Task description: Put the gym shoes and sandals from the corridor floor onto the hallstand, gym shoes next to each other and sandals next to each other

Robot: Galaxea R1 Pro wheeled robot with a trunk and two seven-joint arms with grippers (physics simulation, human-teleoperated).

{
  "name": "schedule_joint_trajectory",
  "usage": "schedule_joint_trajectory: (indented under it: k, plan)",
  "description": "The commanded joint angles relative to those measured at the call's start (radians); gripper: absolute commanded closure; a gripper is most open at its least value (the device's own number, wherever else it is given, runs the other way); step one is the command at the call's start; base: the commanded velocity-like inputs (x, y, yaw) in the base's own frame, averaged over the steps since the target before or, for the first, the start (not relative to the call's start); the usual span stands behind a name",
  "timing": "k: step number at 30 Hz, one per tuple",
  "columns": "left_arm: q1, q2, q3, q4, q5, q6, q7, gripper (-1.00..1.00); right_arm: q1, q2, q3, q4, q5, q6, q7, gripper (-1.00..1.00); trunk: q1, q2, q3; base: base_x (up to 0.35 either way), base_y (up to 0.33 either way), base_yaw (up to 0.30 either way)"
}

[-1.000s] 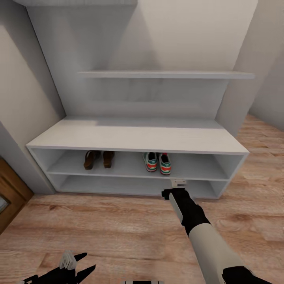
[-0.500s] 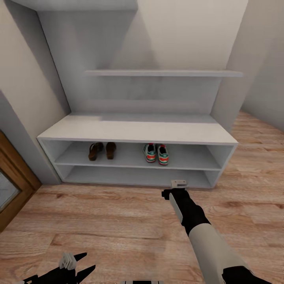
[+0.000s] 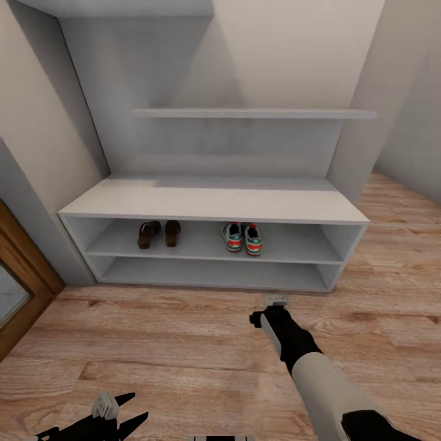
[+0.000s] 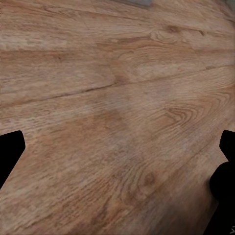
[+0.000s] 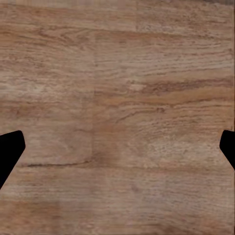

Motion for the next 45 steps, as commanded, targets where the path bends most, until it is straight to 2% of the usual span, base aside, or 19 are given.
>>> schedule_joint_trajectory:
  k: [1, 5, 10, 14, 19, 22, 25, 27, 35, 39, 40, 43, 45]
  plan:
    - [0.0, 0.0, 0.001, 0.001, 0.001, -0.006, -0.001, -1.0, -0.001, 0.0, 0.003, 0.017, 0.001, -0.008, -0.004, -1.0, 0.0, 0.0, -0.001, 0.0, 0.0, 0.0]
    - [0.0, 0.001, 0.002, 0.001, 0.001, -0.006, 0.001, -1.0, -0.001, 0.0, 0.003, 0.087, -0.001, -0.097, -0.002, -1.0, 0.0, 0.0, -0.001, 0.0, 0.0, 0.0]
    - [0.0, 0.001, 0.002, 0.001, 0.001, -0.006, 0.003, -1.0, -0.001, -0.006, 0.003, 0.155, 0.0, -0.174, -0.002, -1.0, 0.0, 0.0, -0.001, 0.0, 0.0, 0.0]
    - [0.001, 0.002, 0.003, 0.001, 0.001, -0.006, 0.003, -1.0, 0.0, -0.009, 0.004, 0.212, 0.0, -0.238, -0.001, -1.0, -0.002, 0.001, 0.015, 0.0, 0.0, 0.0]
    - [0.001, 0.004, 0.004, 0.001, 0.001, -0.006, 0.003, -1.0, 0.0, -0.01, 0.006, 0.225, 0.002, -0.252, -0.001, -1.0, -0.004, 0.002, 0.034, 0.0, 0.0, 0.0]
    - [0.001, 0.013, 0.004, 0.001, 0.001, -0.005, 0.003, -1.0, 0.0, -0.011, 0.006, 0.227, 0.003, -0.259, -0.001, -1.0, -0.006, 0.002, 0.046, 0.0, 0.0, 0.0]
    - [0.001, 0.042, 0.004, 0.001, 0.003, -0.003, 0.003, -1.0, 0.001, -0.018, 0.007, 0.228, 0.004, -0.274, 0.0, -1.0, -0.017, 0.023, 0.055, 0.0, 0.0, 0.0]
    - [0.002, 0.052, 0.004, 0.001, 0.004, -0.002, 0.003, -1.0, 0.001, -0.019, 0.008, 0.228, 0.004, -0.277, 0.0, -1.0, -0.025, 0.037, 0.061, 0.0, 0.0, 0.0]
    - [0.003, 0.064, 0.008, 0.009, 0.005, 0.001, 0.005, -1.0, 0.001, -0.017, 0.01, 0.229, 0.003, -0.28, 0.0, -1.0, -0.056, 0.093, 0.086, 0.0, 0.0, 0.0]
    - [0.004, 0.064, 0.033, 0.027, 0.005, -0.002, 0.005, -1.0, 0.001, -0.016, 0.011, 0.243, 0.003, -0.28, 0.003, -1.0, -0.071, 0.121, 0.099, 0.0, 0.0, 0.0]
    - [0.003, 0.065, 0.075, 0.042, 0.002, -0.002, 0.005, -1.0, 0.002, -0.015, 0.011, 0.275, 0.003, -0.282, 0.016, -1.0, -0.075, 0.128, 0.102, 0.0, 0.0, 0.0]
    - [0.002, 0.065, 0.101, 0.049, -0.002, -0.002, 0.005, -1.0, 0.002, -0.015, 0.011, 0.311, 0.003, -0.301, 0.024, -1.0, -0.086, 0.149, 0.111, 0.0, 0.0, 0.0]
    - [0.002, 0.066, 0.106, 0.051, -0.003, -0.002, 0.006, -1.0, 0.002, -0.016, 0.011, 0.324, 0.003, -0.322, 0.025, -1.0, -0.094, 0.163, 0.118, 0.0, 0.0, 0.0]
